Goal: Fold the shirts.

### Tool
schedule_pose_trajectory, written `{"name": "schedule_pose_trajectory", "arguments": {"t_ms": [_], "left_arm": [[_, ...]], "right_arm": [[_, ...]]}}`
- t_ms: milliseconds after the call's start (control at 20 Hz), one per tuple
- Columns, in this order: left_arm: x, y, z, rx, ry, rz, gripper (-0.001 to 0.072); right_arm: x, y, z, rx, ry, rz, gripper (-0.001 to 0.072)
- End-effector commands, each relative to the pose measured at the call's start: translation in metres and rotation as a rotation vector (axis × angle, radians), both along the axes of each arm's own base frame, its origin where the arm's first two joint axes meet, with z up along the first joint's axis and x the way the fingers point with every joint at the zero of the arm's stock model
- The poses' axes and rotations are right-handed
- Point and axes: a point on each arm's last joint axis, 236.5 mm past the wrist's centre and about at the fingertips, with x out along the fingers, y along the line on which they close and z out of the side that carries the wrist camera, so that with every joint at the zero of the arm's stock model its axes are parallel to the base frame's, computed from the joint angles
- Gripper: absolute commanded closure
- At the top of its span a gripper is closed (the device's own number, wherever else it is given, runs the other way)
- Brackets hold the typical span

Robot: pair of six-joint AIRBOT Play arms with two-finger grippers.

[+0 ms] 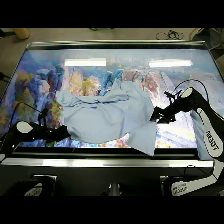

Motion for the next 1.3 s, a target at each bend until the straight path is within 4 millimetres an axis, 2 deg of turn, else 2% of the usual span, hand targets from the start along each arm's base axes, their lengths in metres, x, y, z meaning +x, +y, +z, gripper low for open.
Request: {"name": "schedule_pose_trajectory", "arguments": {"t_ms": [0,50,100,150,200,250,300,350,400,450,500,550,600,700,800,900,1000,1100,1200,1250], "left_arm": [[0.021,0.002,0.03,0.011,-0.101,-0.006,0.0683],[0.036,0.009,0.051,0.05,-0.178,-0.021,0.0685],[0.054,0.018,0.085,0.104,-0.287,-0.037,0.0685],[0.075,0.03,0.134,0.169,-0.428,-0.045,0.0685],[0.093,0.042,0.204,0.241,-0.612,-0.038,0.0685],[0.101,0.053,0.291,0.308,-0.821,-0.012,0.0685],[0.094,0.062,0.377,0.356,-1.023,0.028,0.0684],[0.072,0.07,0.467,0.399,-1.238,0.081,0.0684],[0.04,0.076,0.537,0.427,-1.41,0.13,0.0684],[0.002,0.078,0.591,0.437,-1.549,0.168,0.0684],[-0.027,0.078,0.622,0.433,-1.636,0.189,0.0683],[-0.05,0.077,0.64,0.413,-1.689,0.213,0.0684],[-0.063,0.077,0.646,0.387,-1.707,0.233,0.0684],[-0.065,0.078,0.639,0.393,-1.678,0.225,0.0684],[-0.044,0.082,0.619,0.432,-1.592,0.208,0.0684],[-0.014,0.089,0.59,0.478,-1.469,0.182,0.0684],[0.026,0.096,0.547,0.524,-1.305,0.146,0.0684],[0.073,0.104,0.486,0.561,-1.123,0.106,0.0683],[0.121,0.107,0.407,0.57,-0.929,0.052,0.0683],[0.142,0.107,0.361,0.566,-0.826,0.023,0.0682]], "right_arm": [[0.004,0.018,0.0,0.017,-0.026,0.034,0.0699],[0.011,0.017,0.017,0.022,-0.059,0.045,0.0698],[0.029,0.014,0.046,0.018,-0.147,0.058,0.0699],[0.054,0.009,0.095,0.006,-0.297,0.07,0.0699],[0.077,0.001,0.158,-0.018,-0.48,0.065,0.0698],[0.093,-0.007,0.238,-0.055,-0.691,0.042,0.0698],[0.094,-0.014,0.332,-0.105,-0.944,0.01,0.0697],[0.076,-0.02,0.424,-0.166,-1.194,-0.03,0.0696],[0.045,-0.026,0.5,-0.226,-1.409,-0.075,0.0696],[0.0,-0.027,0.568,-0.257,-1.615,-0.129,0.0696],[-0.042,-0.028,0.614,-0.285,-1.767,-0.172,0.0696],[-0.082,-0.028,0.641,-0.319,-1.864,-0.191,0.0696],[-0.108,-0.029,0.653,-0.353,-1.909,-0.197,0.0696],[-0.133,-0.035,0.658,-0.393,-1.924,-0.226,0.0696],[-0.131,-0.038,0.652,-0.401,-1.895,-0.234,0.0696],[-0.114,-0.039,0.636,-0.405,-1.829,-0.213,0.0696],[-0.079,-0.047,0.595,-0.433,-1.669,-0.169,0.0696],[-0.024,-0.058,0.53,-0.432,-1.43,-0.144,0.0696],[0.03,-0.066,0.46,-0.416,-1.218,-0.1,0.0696],[0.06,-0.069,0.421,-0.403,-1.118,-0.084,0.0696]]}}
